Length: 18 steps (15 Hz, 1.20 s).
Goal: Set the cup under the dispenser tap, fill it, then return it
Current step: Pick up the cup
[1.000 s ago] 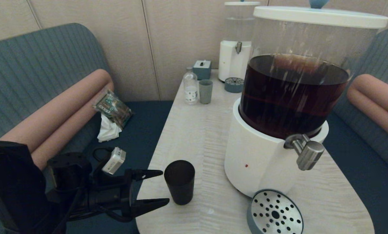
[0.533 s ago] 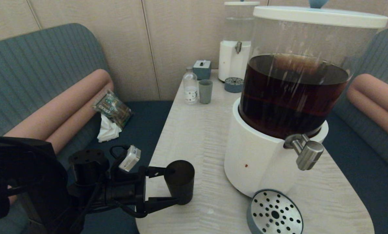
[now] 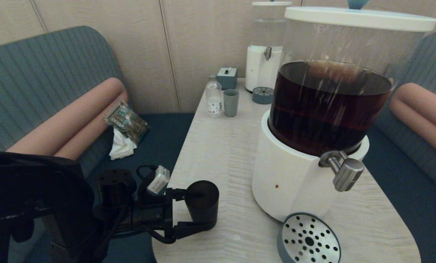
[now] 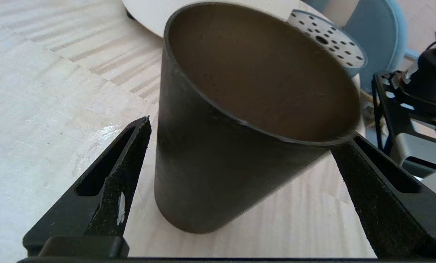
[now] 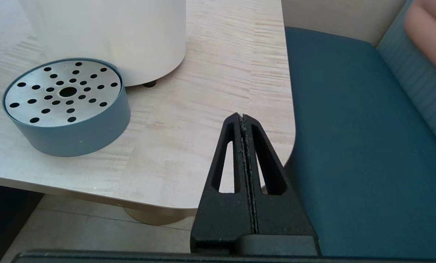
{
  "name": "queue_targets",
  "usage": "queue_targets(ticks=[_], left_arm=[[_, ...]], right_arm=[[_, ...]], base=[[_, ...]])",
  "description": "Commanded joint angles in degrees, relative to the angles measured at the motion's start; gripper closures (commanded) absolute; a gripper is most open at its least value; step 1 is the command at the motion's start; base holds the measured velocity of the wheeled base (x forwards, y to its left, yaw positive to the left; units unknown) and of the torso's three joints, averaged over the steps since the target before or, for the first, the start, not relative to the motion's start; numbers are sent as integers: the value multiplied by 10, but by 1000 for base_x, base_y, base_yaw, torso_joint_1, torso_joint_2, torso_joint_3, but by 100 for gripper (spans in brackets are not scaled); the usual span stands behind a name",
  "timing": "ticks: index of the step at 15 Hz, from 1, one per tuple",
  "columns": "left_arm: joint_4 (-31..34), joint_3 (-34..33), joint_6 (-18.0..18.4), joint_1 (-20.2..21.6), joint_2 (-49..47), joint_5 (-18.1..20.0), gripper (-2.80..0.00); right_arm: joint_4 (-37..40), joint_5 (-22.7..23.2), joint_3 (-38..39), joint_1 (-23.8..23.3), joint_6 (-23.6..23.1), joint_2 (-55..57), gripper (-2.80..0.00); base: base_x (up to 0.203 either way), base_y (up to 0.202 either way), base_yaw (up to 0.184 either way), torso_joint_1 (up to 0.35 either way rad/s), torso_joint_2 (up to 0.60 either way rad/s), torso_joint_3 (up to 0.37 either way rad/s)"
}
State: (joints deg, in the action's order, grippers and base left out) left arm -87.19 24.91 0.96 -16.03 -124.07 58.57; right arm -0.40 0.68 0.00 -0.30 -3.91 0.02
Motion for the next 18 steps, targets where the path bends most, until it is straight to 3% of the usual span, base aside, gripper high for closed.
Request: queue_targets(ticks=[1,10,11,18], left_arm=[[-5,7,1,-9,-14,0,-280],[-5,32,2,-28,-32,-40,-280],[-5,28,0,-29,-30,-40,0],[-5,11,-3,-45,17,-40,0]], right_arm=[[0,0,4,0,0,-1,0],[0,0,4,0,0,-2,0],[0,-1,4,0,0,-2,0],[0,0,4,0,0,-2,0]], base=[[0,0,0,0,0,0],[0,0,0,0,0,0],[0,0,0,0,0,0],[0,0,0,0,0,0]])
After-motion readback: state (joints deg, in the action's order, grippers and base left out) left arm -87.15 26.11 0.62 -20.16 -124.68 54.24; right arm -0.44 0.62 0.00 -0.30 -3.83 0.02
